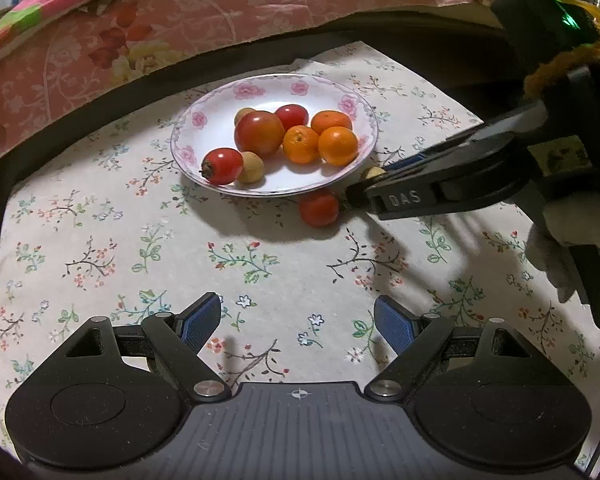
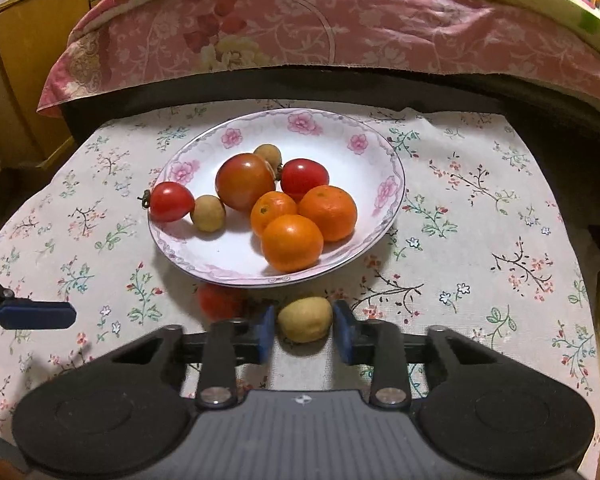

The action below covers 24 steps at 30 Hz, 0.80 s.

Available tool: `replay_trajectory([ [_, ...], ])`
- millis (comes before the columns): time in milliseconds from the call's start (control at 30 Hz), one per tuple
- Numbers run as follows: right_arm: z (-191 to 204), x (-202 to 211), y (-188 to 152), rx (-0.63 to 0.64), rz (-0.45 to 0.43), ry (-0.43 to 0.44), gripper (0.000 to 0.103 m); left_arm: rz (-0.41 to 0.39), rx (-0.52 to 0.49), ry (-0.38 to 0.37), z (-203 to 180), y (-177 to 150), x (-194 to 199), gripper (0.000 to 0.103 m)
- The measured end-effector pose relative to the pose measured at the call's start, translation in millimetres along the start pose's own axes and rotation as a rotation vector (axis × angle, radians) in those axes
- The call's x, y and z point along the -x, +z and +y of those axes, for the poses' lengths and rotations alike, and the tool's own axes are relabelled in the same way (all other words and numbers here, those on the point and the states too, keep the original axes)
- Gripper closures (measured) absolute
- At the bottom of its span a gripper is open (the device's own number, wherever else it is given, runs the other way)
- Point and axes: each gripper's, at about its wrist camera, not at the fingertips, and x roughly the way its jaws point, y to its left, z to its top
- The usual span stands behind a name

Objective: Organize fruits
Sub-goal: 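Move right tool to the tan fruit and close on it while left tool withdraws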

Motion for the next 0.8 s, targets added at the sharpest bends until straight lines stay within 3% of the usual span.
replay_trajectory([
  [300,-11,14,-6,-0.036,0.007,0.017,0.073,-0.033,0.030,-0.015,-2,5,-9,0.015],
  [567,-35,27,-9,-0.105,0.005,0.014,0.073,-0.098,0.088,0.019,-13,22,-35,0.017],
  [633,-40,30,-9,-0.121,0.002,0.016,0.073,-0.112,0.097,0.024,-15,25,-40,0.021],
  [767,-45,34,-10,-0.139,0.002,0.025,0.073,-0.117,0.094,0.052,-23,31,-52,0.043],
  [800,-46,34,-10,-0.141,0.002,0.027,0.073,-0.123,0.095,0.056,-24,31,-54,0.042],
])
